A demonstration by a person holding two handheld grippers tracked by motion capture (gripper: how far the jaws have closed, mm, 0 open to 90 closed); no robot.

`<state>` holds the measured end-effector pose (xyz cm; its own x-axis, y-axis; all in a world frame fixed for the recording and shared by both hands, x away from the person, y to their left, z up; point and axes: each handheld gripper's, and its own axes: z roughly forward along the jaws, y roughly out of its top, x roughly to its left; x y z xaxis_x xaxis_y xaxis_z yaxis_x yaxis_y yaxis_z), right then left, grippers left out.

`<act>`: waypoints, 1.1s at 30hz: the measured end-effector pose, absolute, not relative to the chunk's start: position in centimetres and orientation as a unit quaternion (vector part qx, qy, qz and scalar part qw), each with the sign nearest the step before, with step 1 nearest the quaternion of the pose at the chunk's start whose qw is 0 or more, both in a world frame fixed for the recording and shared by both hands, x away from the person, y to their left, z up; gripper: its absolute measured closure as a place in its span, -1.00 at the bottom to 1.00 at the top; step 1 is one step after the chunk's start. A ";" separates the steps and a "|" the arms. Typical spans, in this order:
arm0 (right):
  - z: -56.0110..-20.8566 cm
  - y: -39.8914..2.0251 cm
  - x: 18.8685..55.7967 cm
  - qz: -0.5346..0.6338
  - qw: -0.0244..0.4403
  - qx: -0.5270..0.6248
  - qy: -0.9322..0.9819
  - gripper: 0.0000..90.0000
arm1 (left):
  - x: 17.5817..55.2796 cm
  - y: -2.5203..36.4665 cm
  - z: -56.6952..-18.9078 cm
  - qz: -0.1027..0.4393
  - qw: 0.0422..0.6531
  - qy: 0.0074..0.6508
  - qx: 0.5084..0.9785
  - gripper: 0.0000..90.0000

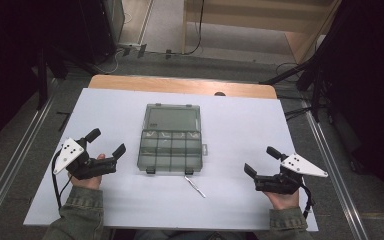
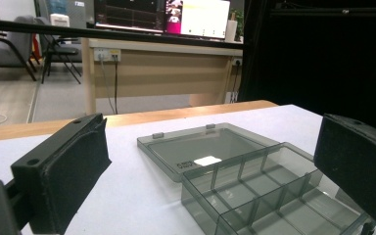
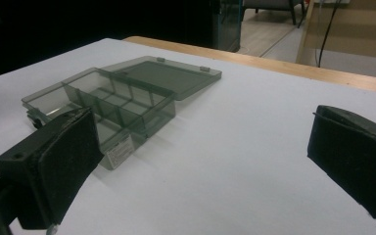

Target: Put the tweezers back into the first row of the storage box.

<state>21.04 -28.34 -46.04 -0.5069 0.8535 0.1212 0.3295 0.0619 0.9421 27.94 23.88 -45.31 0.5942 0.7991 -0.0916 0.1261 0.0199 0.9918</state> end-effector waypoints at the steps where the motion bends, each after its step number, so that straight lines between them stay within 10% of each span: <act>1: -46.0 -28.0 21.1 0.531 0.246 0.427 0.689 -1.00 | 27.9 23.9 -45.3 0.271 0.619 0.358 0.645 -1.00; 33: -45.7 -24.3 21.6 0.501 0.188 0.410 0.739 -0.97 | 28.0 23.8 -45.4 0.266 0.618 0.358 0.648 -1.00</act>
